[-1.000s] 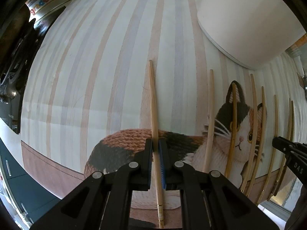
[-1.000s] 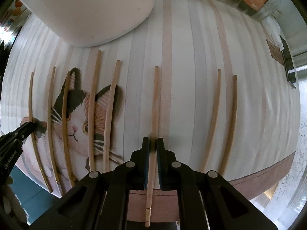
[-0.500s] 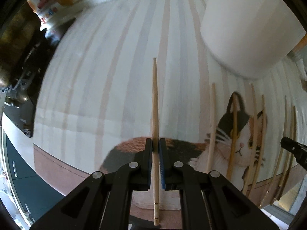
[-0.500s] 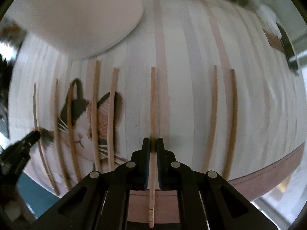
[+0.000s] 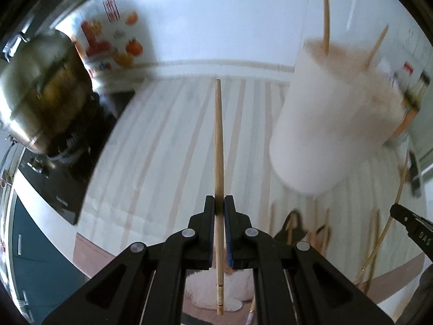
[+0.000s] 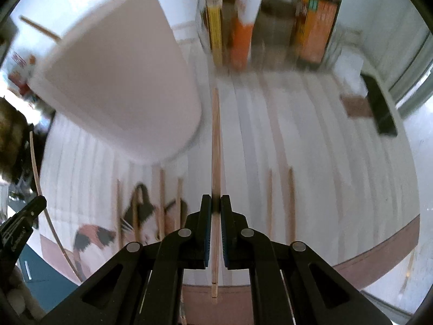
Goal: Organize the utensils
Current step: 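Lift the left gripper's chopstick over the pink holder while the right gripper carries its own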
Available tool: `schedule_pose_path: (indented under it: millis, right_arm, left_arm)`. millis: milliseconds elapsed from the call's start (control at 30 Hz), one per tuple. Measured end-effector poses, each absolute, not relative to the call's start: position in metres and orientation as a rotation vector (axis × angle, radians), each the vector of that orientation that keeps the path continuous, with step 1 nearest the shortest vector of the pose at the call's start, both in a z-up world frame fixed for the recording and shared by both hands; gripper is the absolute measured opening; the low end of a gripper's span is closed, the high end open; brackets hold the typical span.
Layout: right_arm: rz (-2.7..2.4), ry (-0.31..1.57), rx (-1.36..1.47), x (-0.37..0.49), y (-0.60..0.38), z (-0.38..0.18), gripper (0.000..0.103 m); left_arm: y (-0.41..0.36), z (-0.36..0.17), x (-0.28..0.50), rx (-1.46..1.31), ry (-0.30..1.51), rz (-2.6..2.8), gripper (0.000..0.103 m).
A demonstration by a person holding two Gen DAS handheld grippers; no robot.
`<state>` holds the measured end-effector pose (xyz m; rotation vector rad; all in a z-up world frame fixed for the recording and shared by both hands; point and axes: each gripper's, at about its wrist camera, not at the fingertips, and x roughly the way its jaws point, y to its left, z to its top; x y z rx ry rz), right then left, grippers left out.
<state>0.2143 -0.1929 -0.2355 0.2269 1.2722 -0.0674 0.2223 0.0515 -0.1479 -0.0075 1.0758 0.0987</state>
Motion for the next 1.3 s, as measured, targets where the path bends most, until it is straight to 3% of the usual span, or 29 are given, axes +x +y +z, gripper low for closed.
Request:
schedule_pose_path:
  millis: [467,700,900,1300]
  right_arm:
    - [-0.002,0.914,0.384,0.265,-0.229,-0.095,0.007]
    - [0.018,0.767,0.419,0.312,-0.238,-0.036,0.007]
    - [0.016,0.721,0.457,0.349,-0.235,-0.026,0.007]
    - [-0.024,0.679,0.457,0.397,-0.22,-0.062,0.007]
  left_arm:
    - [0.06,0.022,0.234,-0.244,0.769,0.011,0.004]
    - [0.032,0.076,0.26,-0.264,0.638,-0.053,0.004]
    - [0.018,0.061,0.317,-0.333,0.605,-0.07,0.004]
    - [-0.006,-0.008,0.381,-0.254,0.594,-0.026,0.004]
